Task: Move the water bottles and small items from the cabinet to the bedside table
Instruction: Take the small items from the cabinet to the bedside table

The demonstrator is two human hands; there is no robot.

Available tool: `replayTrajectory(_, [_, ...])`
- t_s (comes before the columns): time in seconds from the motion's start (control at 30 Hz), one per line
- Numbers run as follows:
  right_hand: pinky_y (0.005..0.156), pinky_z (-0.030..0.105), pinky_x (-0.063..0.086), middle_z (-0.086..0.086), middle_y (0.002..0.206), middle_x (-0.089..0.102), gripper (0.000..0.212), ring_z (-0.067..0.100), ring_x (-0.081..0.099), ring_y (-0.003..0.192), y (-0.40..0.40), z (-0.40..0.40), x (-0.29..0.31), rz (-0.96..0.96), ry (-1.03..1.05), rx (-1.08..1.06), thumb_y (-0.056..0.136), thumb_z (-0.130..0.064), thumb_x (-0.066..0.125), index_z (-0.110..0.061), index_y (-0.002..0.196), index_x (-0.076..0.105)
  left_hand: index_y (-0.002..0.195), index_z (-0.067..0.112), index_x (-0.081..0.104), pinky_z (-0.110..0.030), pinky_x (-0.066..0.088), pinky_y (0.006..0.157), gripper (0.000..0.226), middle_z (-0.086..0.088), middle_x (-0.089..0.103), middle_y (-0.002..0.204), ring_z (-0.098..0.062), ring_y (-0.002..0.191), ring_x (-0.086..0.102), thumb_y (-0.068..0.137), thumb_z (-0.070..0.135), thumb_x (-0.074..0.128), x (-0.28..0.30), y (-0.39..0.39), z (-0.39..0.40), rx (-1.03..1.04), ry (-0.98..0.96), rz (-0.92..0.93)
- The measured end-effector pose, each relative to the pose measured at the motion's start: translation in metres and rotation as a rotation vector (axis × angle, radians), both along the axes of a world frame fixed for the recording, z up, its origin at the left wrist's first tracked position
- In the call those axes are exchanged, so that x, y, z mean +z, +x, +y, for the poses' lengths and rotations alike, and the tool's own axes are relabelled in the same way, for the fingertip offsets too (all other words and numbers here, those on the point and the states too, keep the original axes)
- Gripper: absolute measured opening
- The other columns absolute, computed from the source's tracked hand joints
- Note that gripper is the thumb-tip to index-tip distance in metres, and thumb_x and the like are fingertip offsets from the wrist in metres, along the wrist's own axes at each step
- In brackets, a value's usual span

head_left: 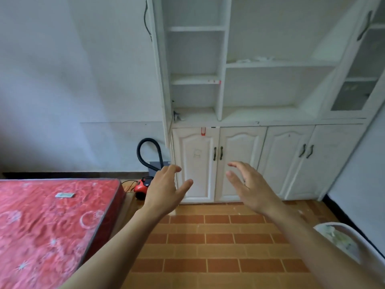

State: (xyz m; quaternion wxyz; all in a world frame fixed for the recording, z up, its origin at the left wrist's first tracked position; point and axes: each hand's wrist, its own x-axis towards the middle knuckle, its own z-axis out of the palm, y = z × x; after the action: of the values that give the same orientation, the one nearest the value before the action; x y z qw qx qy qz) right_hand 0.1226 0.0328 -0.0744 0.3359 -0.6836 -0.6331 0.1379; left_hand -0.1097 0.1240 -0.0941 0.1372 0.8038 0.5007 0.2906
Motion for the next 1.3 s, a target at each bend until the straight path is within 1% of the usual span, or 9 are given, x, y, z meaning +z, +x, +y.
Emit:
replayTrajectory(0.1, [0.110, 0.038, 0.038, -0.009, 0.148, 0.043, 0.059, 0.009, 0.040, 0.134, 0.031, 0.012, 0.003, 0.032, 0.007, -0.016, 0.095, -0.065, 0.030, -0.032, 0.144, 0.039, 0.134, 0.023, 0.052, -0.035, 0.050, 0.099, 0.056, 0.006, 0.057, 0.132, -0.012, 0.119, 0.053, 0.091, 0.059, 0.057, 0.004, 0.029, 0.014, -0.006, 0.018, 0.015])
replayTrajectory(0.27, [0.112, 0.040, 0.037, -0.009, 0.148, 0.043, 0.059, 0.009, 0.039, 0.135, 0.066, 0.036, 0.002, 0.055, 0.005, -0.017, 0.095, -0.064, 0.031, -0.031, 0.144, 0.039, 0.135, 0.024, 0.050, -0.032, 0.048, 0.101, 0.057, 0.007, 0.057, 0.134, -0.011, 0.122, 0.052, 0.091, 0.060, 0.056, 0.003, 0.067, 0.044, -0.001, 0.034, 0.040])
replayTrajectory(0.5, [0.113, 0.038, 0.036, -0.012, 0.149, 0.042, 0.060, 0.007, 0.039, 0.135, 0.100, 0.084, -0.015, 0.061, -0.028, -0.035, 0.095, -0.065, 0.030, -0.032, 0.145, 0.038, 0.134, 0.026, 0.050, -0.035, 0.049, 0.101, 0.056, 0.009, 0.056, 0.135, -0.010, 0.123, 0.052, 0.090, 0.060, 0.056, -0.015, 0.107, 0.104, -0.019, -0.004, 0.028])
replayTrajectory(0.67, [0.112, 0.034, 0.036, -0.010, 0.148, 0.043, 0.057, 0.007, 0.040, 0.134, 0.126, 0.137, -0.020, 0.047, -0.049, -0.076, 0.096, -0.061, 0.032, -0.030, 0.143, 0.040, 0.135, 0.025, 0.050, -0.030, 0.047, 0.095, 0.056, 0.007, 0.056, 0.134, -0.010, 0.116, 0.054, 0.091, 0.058, 0.058, -0.026, 0.135, 0.165, -0.041, -0.023, -0.025])
replayTrajectory(0.73, [0.111, 0.035, 0.036, -0.009, 0.148, 0.044, 0.059, 0.008, 0.041, 0.134, 0.137, 0.162, -0.018, 0.018, -0.050, -0.094, 0.095, -0.062, 0.032, -0.030, 0.143, 0.040, 0.136, 0.024, 0.050, -0.028, 0.045, 0.093, 0.055, 0.006, 0.055, 0.135, -0.010, 0.116, 0.054, 0.092, 0.057, 0.057, -0.026, 0.148, 0.195, -0.048, -0.022, -0.043])
replayTrajectory(0.87, [0.110, 0.037, 0.039, -0.008, 0.147, 0.045, 0.059, 0.010, 0.044, 0.131, 0.158, 0.217, -0.012, -0.031, -0.052, -0.128, 0.095, -0.062, 0.031, -0.030, 0.144, 0.040, 0.136, 0.024, 0.049, -0.031, 0.048, 0.096, 0.056, 0.005, 0.056, 0.134, -0.011, 0.117, 0.054, 0.092, 0.058, 0.056, -0.026, 0.172, 0.253, -0.071, -0.037, -0.088])
replayTrajectory(1.07, [0.110, 0.028, 0.033, -0.006, 0.145, 0.048, 0.062, 0.007, 0.043, 0.132, 0.167, 0.285, -0.022, 0.053, -0.043, -0.142, 0.093, -0.061, 0.027, -0.027, 0.142, 0.044, 0.135, 0.023, 0.050, -0.032, 0.048, 0.096, 0.055, 0.004, 0.057, 0.133, -0.012, 0.116, 0.054, 0.092, 0.057, 0.056, -0.030, 0.190, 0.322, -0.083, -0.049, -0.100])
replayTrajectory(1.2, [0.112, 0.034, 0.035, -0.007, 0.146, 0.046, 0.059, 0.009, 0.042, 0.134, 0.172, 0.327, -0.034, 0.065, -0.077, -0.117, 0.095, -0.060, 0.028, -0.028, 0.143, 0.042, 0.135, 0.023, 0.050, -0.032, 0.047, 0.098, 0.055, 0.005, 0.056, 0.134, -0.011, 0.119, 0.054, 0.092, 0.056, 0.057, -0.034, 0.197, 0.357, -0.067, -0.046, -0.079])
replayTrajectory(1.3, [0.112, 0.035, 0.036, -0.006, 0.145, 0.047, 0.059, 0.009, 0.042, 0.133, 0.186, 0.362, -0.038, 0.089, -0.072, -0.095, 0.095, -0.060, 0.028, -0.027, 0.143, 0.043, 0.135, 0.023, 0.050, -0.034, 0.048, 0.099, 0.054, 0.005, 0.056, 0.135, -0.011, 0.119, 0.054, 0.092, 0.055, 0.059, -0.038, 0.206, 0.385, -0.037, -0.048, -0.081])
